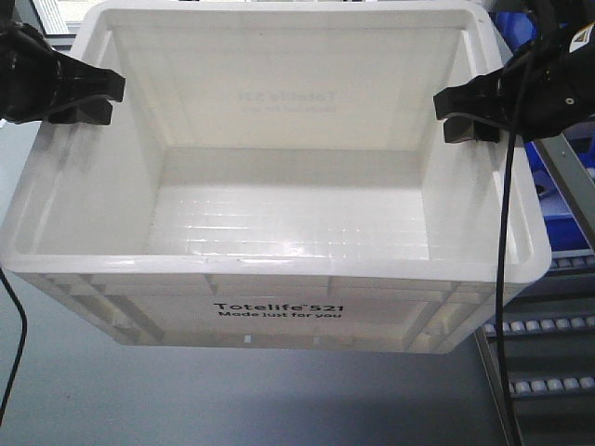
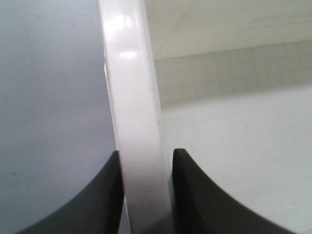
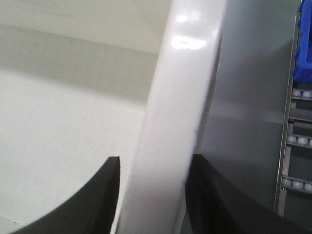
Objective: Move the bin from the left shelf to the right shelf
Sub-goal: 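Hold the tote with both grippers while the base drives to the other shelf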
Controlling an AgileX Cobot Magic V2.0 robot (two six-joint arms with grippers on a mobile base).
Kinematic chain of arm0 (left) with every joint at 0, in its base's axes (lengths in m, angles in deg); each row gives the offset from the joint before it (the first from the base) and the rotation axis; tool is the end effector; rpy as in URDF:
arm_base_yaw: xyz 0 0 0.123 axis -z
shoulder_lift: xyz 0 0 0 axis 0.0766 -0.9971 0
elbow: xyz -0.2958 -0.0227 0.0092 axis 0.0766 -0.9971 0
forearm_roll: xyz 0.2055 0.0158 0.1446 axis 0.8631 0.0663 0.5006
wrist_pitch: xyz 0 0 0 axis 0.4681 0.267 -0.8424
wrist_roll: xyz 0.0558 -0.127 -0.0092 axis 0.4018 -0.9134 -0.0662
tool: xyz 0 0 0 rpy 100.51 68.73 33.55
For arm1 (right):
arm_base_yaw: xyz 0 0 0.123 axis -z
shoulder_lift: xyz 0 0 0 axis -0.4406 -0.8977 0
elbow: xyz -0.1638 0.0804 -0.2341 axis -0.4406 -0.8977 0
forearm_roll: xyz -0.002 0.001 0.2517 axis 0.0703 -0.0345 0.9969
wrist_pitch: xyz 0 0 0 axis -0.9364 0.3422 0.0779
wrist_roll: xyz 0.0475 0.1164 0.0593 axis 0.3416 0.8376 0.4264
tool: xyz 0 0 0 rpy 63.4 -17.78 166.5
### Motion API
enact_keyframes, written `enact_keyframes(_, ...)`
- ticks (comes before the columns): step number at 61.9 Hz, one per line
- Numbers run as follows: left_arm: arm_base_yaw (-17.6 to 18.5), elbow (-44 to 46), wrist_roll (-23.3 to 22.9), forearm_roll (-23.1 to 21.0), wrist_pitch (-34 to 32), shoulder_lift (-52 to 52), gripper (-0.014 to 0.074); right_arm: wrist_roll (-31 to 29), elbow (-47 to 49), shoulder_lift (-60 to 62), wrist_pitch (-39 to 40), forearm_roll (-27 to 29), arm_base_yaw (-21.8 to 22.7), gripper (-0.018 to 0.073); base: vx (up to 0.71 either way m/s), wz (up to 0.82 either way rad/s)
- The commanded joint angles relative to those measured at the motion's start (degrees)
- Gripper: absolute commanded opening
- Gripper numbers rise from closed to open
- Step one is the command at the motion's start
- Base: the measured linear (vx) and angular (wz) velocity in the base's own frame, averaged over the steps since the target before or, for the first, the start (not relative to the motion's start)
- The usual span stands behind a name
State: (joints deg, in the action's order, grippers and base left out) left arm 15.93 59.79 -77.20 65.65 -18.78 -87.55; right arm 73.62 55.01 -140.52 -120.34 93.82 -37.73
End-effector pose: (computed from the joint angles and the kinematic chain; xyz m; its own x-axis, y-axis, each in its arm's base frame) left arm 0.3162 -0.0872 0.3410 -0.8120 0.0815 -0.5780 0.2228 0.9585 -0.1778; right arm 0.3116 0.0839 0.3292 -0.8181 -0.0959 -0.5671 -0.2208 0.9628 0.1557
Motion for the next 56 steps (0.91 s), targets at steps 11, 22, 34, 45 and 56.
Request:
enact_keyframes(11,0.07,2.33,2.02,-1.52,-4.78,3.26,-0.0008,0.01,2.00,2.27,4.73,-1.98,0.55,-0.0004,0.48,0.08)
enact_keyframes(22,0.07,2.33,2.02,-1.52,-4.78,3.26,-0.0008,0.01,2.00,2.27,4.73,-1.98,0.55,-0.0004,0.46,0.07)
enact_keyframes(34,0.07,2.33,2.02,-1.52,-4.78,3.26,-0.0008,0.01,2.00,2.27,4.73,-1.94,0.55,-0.0004,0.44,0.12)
enact_keyframes(45,0.07,2.33,2.02,-1.52,-4.78,3.26,-0.0008,0.01,2.00,2.27,4.78,-1.94,0.55,-0.0004,0.41,0.22)
enact_keyframes(56,0.07,2.33,2.02,-1.52,-4.78,3.26,-0.0008,0.01,2.00,2.27,4.78,-1.94,0.55,-0.0004,0.38,0.33)
